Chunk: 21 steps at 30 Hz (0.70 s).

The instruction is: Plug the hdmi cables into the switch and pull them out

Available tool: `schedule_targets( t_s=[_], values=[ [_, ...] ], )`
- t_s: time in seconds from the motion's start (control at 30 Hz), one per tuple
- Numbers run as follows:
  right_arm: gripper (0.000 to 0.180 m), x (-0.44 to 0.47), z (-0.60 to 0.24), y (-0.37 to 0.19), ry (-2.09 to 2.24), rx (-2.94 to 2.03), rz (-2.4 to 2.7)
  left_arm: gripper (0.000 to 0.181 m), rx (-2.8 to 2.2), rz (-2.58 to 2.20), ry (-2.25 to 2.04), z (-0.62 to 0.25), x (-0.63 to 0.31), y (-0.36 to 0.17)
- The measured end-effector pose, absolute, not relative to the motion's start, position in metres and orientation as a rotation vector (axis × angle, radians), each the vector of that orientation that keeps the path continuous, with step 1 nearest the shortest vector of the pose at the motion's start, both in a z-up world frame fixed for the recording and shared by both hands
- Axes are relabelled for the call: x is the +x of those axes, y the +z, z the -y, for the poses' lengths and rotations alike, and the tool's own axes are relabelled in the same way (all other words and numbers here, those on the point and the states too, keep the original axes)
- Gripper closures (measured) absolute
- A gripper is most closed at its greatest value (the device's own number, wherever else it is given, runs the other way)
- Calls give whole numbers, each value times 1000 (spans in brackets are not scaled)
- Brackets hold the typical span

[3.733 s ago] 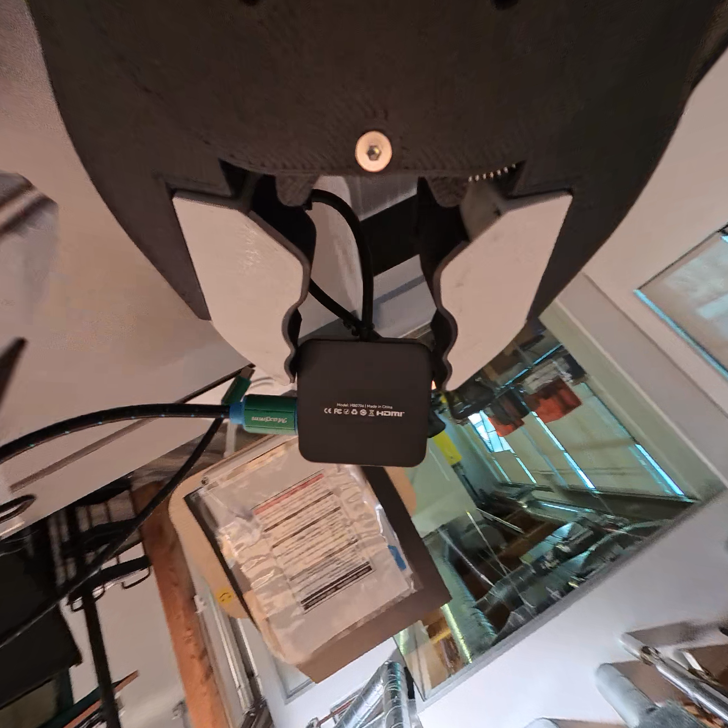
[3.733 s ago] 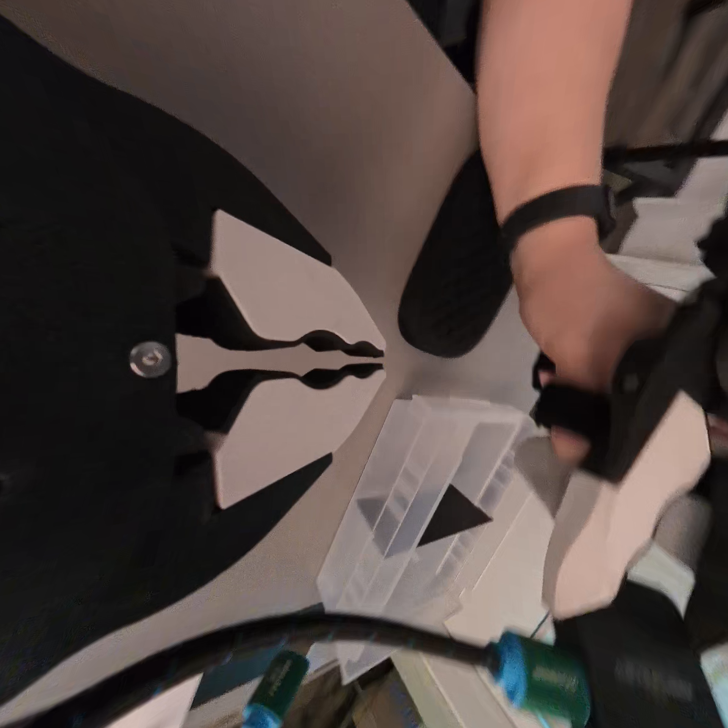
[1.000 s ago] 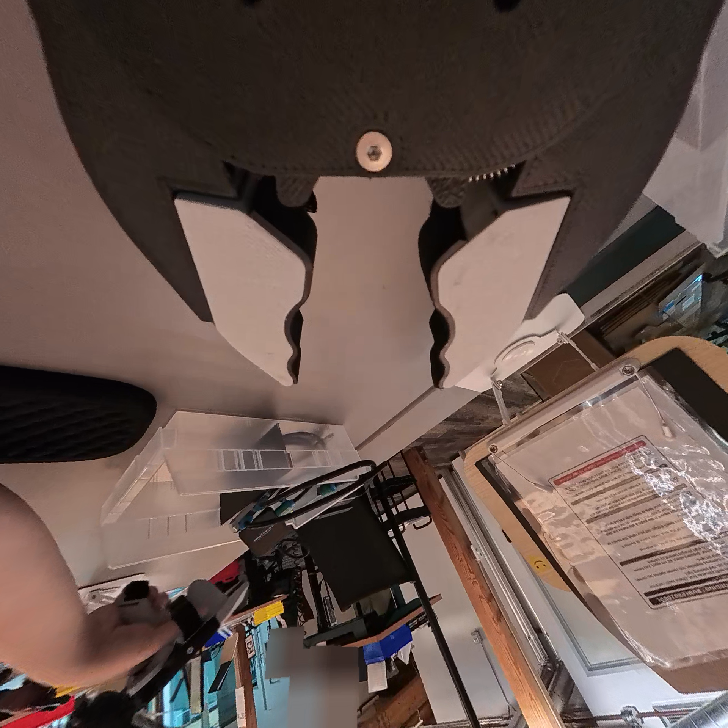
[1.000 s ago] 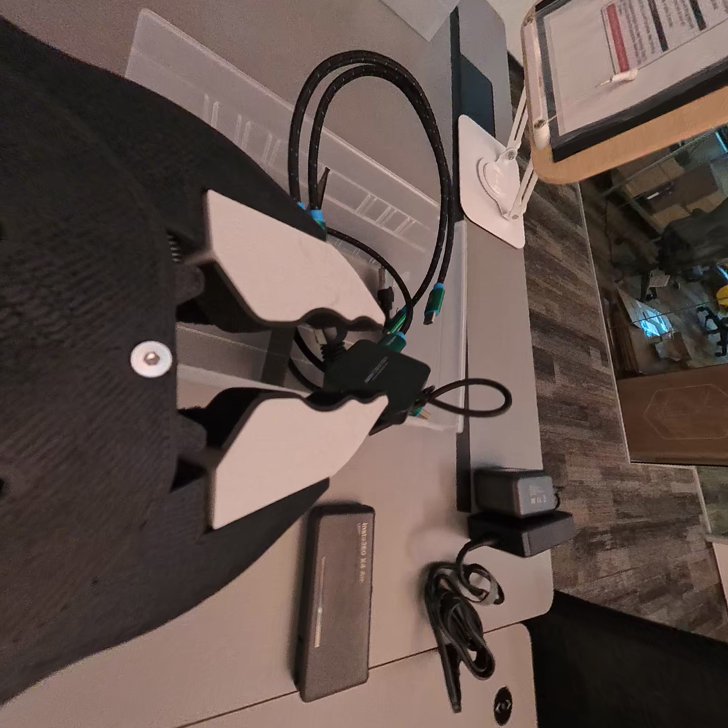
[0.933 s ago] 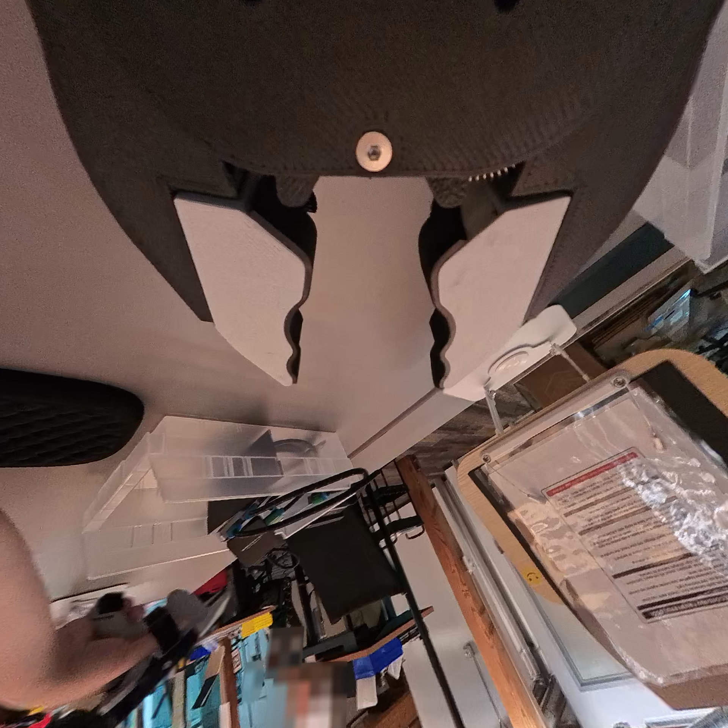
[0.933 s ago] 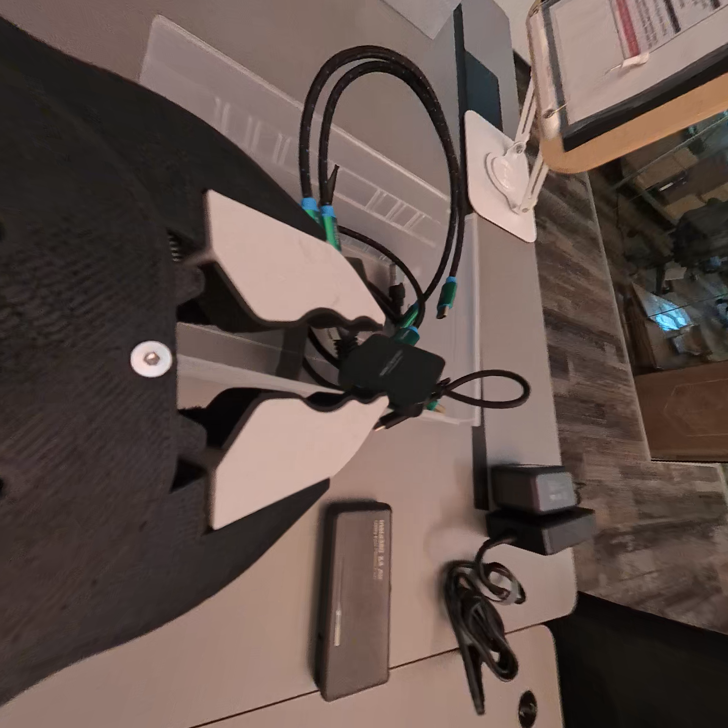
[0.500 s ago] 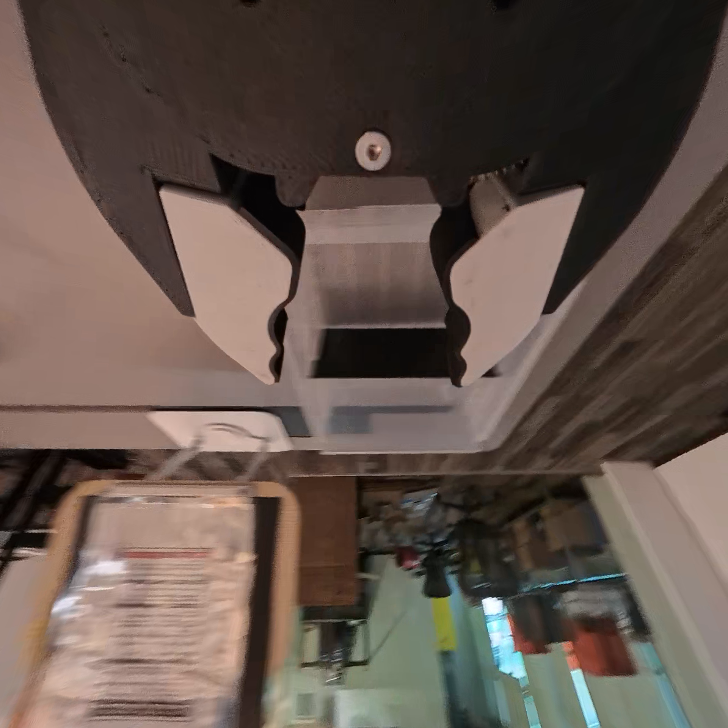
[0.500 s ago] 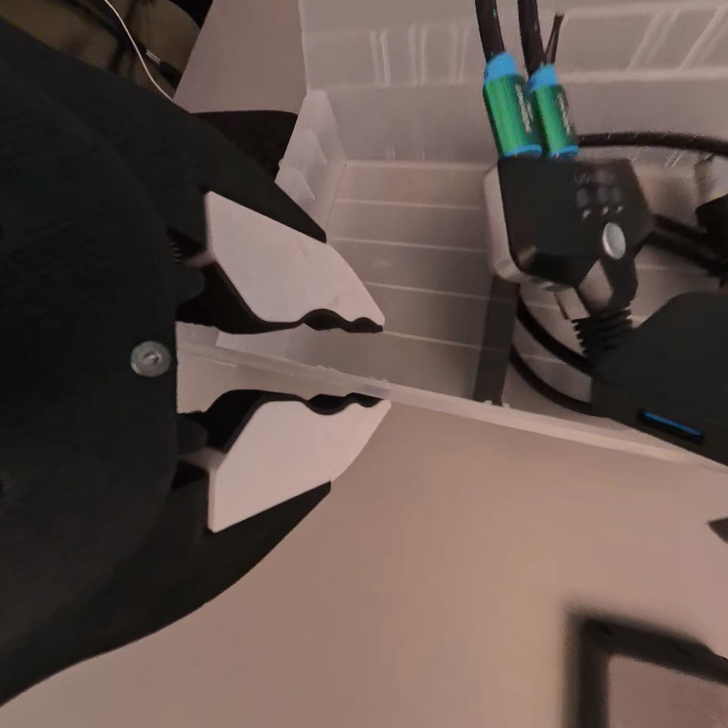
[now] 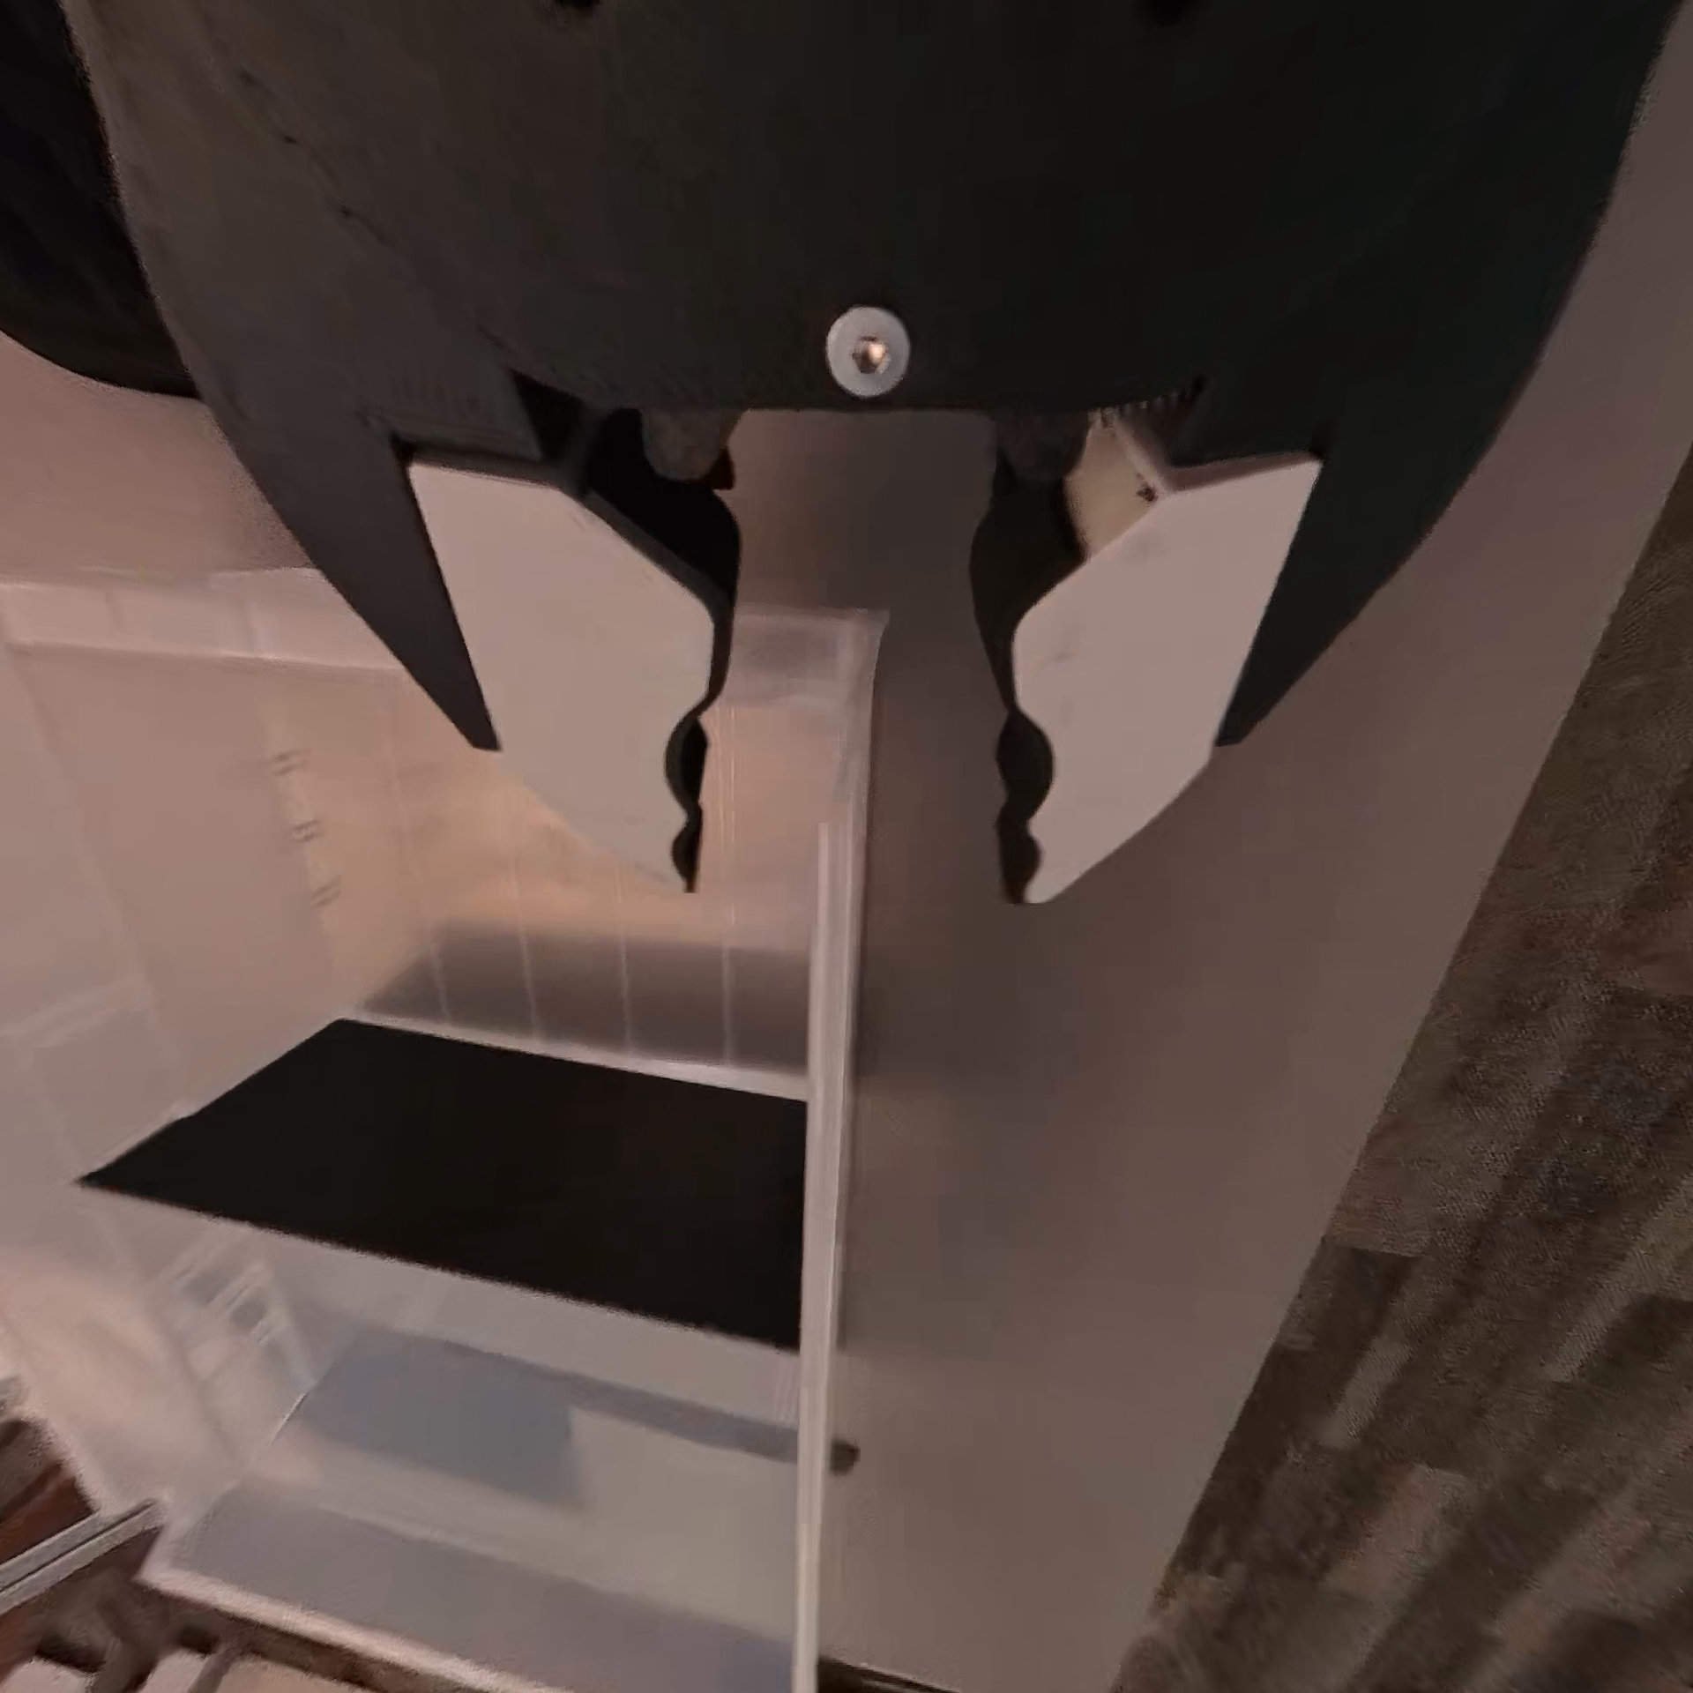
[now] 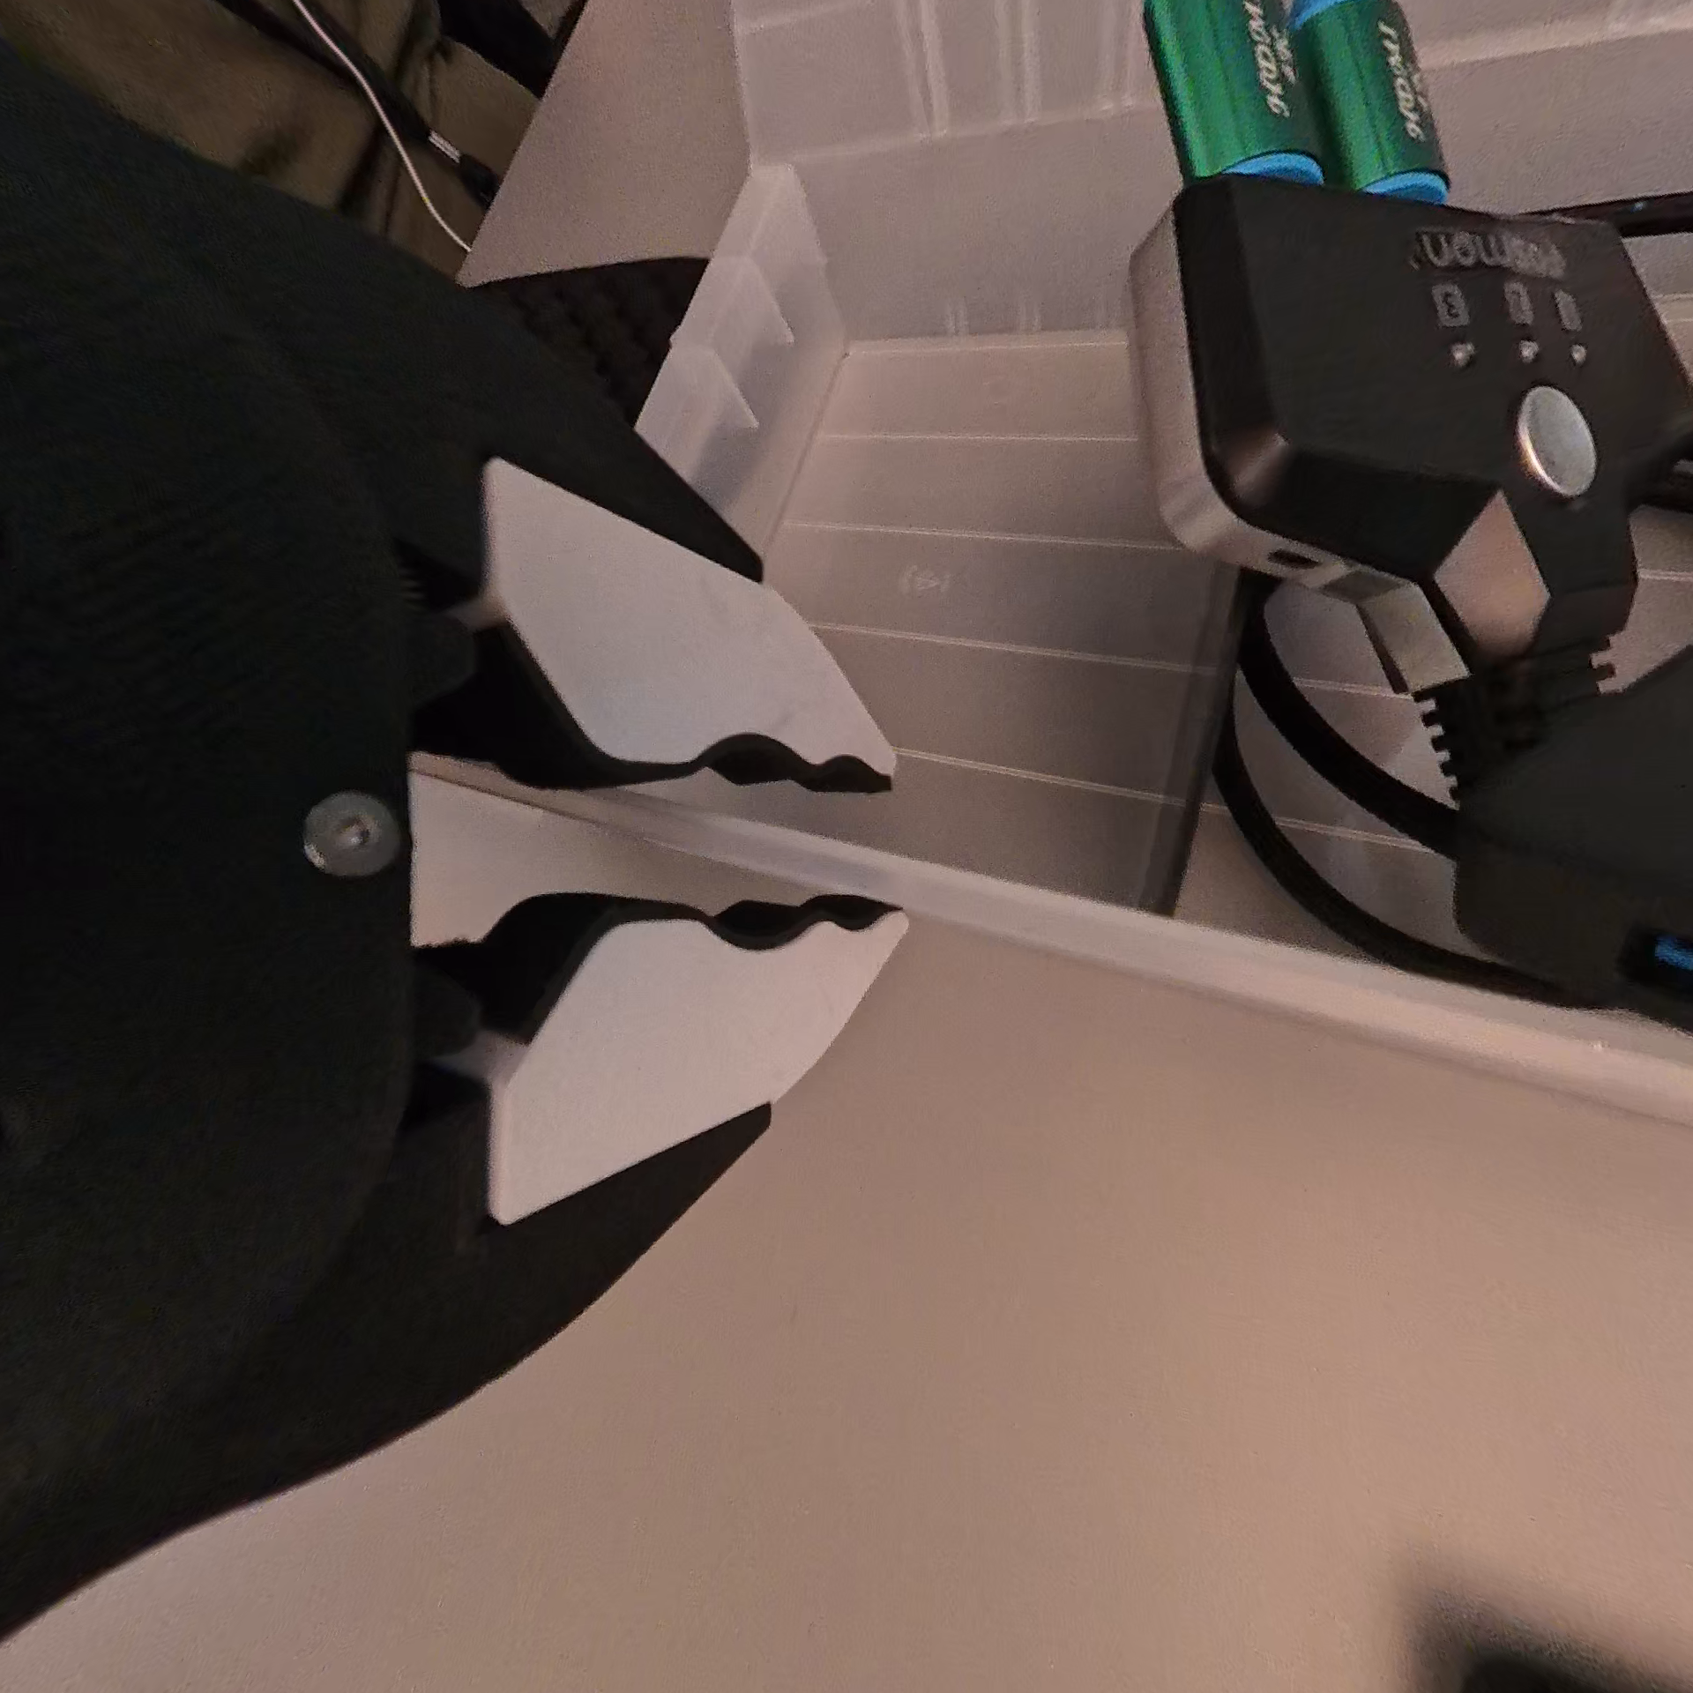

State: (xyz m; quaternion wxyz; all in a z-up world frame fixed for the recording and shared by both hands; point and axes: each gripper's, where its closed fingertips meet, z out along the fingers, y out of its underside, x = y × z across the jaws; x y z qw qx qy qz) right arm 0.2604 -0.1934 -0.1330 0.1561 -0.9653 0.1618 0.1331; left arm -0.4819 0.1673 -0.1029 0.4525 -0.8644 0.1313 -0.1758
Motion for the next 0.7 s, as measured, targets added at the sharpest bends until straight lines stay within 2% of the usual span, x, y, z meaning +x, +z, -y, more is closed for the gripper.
schedule_targets(
  t_s=[0.03,0.1,0.17,0.3,0.5,0.7],
  values=[
    [156,257,193,-133,396,-2768,-447,131,-2111,-336,-496,-170,-480,-100],
    [154,250,194,-133,428,-2789,-428,137,-2068,-332,-629,-174,-478,-96],
    [154,244,194,-133,437,-2825,-404,150,-2012,-357,-801,-173,-468,-93],
    [159,230,191,-133,428,-2924,-401,156,-2037,-345,-819,-171,-462,-94],
    [157,205,174,-133,404,-3023,-333,163,-2085,-597,-730,-145,-420,-98],
    [157,178,154,-133,383,-3105,-255,171,-2153,-802,-505,-103,-369,-105]
  ],
)
